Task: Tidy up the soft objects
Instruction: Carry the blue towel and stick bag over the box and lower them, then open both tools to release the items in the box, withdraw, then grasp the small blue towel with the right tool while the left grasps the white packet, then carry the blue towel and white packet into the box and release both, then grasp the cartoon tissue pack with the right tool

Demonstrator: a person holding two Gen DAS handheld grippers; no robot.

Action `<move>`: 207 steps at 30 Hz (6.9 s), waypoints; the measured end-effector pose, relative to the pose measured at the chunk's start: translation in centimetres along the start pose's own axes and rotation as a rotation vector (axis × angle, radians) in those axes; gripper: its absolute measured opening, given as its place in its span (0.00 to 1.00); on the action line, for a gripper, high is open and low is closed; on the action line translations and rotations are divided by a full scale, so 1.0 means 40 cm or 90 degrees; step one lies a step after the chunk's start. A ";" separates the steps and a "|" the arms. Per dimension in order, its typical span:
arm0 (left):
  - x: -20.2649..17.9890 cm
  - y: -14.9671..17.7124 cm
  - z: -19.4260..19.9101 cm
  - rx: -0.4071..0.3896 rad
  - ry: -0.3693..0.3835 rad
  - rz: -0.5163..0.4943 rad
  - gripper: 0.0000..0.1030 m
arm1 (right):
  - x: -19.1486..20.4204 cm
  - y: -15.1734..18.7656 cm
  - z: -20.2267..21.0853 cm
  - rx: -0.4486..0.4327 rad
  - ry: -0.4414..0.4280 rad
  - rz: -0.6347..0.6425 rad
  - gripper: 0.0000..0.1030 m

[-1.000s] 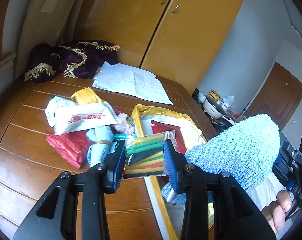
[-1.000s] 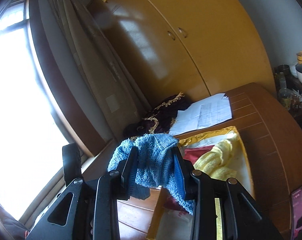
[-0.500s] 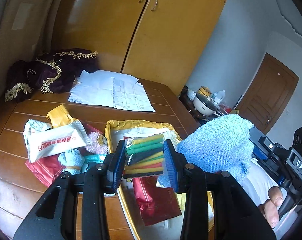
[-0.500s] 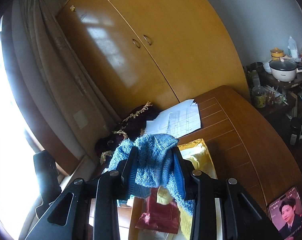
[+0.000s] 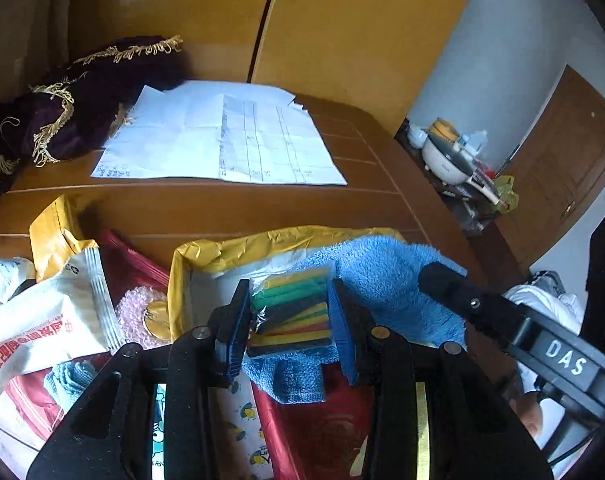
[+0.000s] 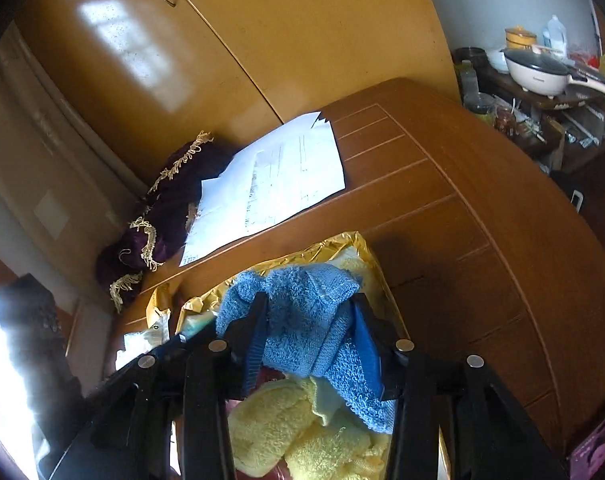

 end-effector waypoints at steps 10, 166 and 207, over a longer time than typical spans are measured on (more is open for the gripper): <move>-0.024 -0.008 -0.034 0.025 0.006 -0.015 0.35 | -0.062 -0.003 0.029 -0.027 0.099 -0.012 0.41; -0.013 0.315 0.234 -0.039 0.155 0.042 0.18 | 0.104 0.307 0.239 -0.010 -0.021 0.138 0.30; 0.508 0.249 0.389 -0.176 0.076 0.242 0.80 | 0.513 0.279 0.051 0.084 -0.072 0.266 0.64</move>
Point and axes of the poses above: each gripper's, at about its wrist camera, not at the fingertips, and z roughly against the way its jaws point, x to its left, y to its underside, the point moved 10 cm from there along -z, roughly the way its jaws point, and after that the axes turned 10 degrees about z, right-handed, at the moved point
